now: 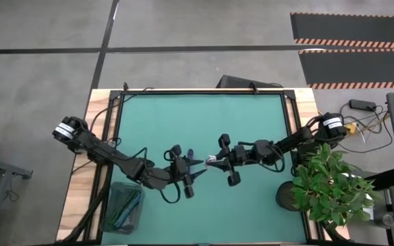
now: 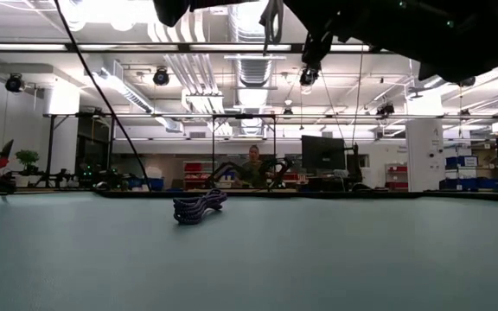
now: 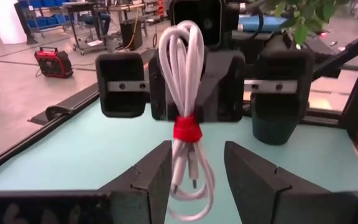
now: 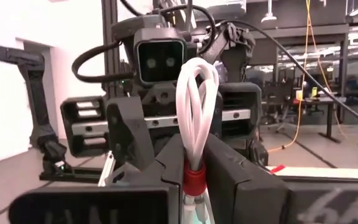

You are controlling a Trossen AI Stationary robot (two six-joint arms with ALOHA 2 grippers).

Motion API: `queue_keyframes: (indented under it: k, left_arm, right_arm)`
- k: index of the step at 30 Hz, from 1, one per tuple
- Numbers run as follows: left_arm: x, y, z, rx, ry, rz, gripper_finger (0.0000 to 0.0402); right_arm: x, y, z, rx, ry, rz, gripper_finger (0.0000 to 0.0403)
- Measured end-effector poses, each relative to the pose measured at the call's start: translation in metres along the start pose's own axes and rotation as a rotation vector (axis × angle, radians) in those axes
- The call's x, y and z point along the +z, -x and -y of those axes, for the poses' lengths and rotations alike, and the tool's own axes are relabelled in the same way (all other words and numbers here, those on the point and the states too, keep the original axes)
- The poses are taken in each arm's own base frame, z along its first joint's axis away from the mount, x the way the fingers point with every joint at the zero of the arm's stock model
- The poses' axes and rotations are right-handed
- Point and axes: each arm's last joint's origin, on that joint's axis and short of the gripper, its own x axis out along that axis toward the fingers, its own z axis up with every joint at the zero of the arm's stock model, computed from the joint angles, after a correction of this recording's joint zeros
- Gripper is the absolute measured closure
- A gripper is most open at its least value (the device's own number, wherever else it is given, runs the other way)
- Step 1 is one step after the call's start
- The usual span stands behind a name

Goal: Pick and place USB-C Cables
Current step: Put the white charger cable into the gray bin

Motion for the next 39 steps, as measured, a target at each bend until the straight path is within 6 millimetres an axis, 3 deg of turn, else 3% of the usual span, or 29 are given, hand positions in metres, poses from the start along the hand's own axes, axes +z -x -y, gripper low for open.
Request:
queue_keyframes:
  k: [9, 18, 23, 33, 39]
  left_arm:
    - [0.008, -0.005, -0.005, 0.015, 0.058, 0.057, 0.027]
    - [-0.01, -0.024, 0.0, 0.022, 0.068, 0.066, 0.027]
    - [-0.01, -0.024, 0.0, 0.021, 0.075, 0.074, 0.0273]
    - [-0.011, -0.024, 0.001, 0.02, 0.071, 0.07, 0.0372]
    - [-0.011, -0.024, 0.001, 0.019, 0.071, 0.069, 0.0376]
  right_arm:
    - [0.003, -0.002, 0.0, 0.001, 0.051, 0.013, 0.0373]
    - [0.004, -0.003, -0.001, 0.027, 0.072, 0.016, 0.0373]
    - [0.004, -0.002, -0.001, 0.027, 0.089, 0.017, 0.0372]
    - [0.001, -0.002, -0.001, 0.026, 0.132, -0.008, 0.0302]
    - [0.002, -0.004, 0.0, 0.024, 0.066, -0.017, 0.0263]
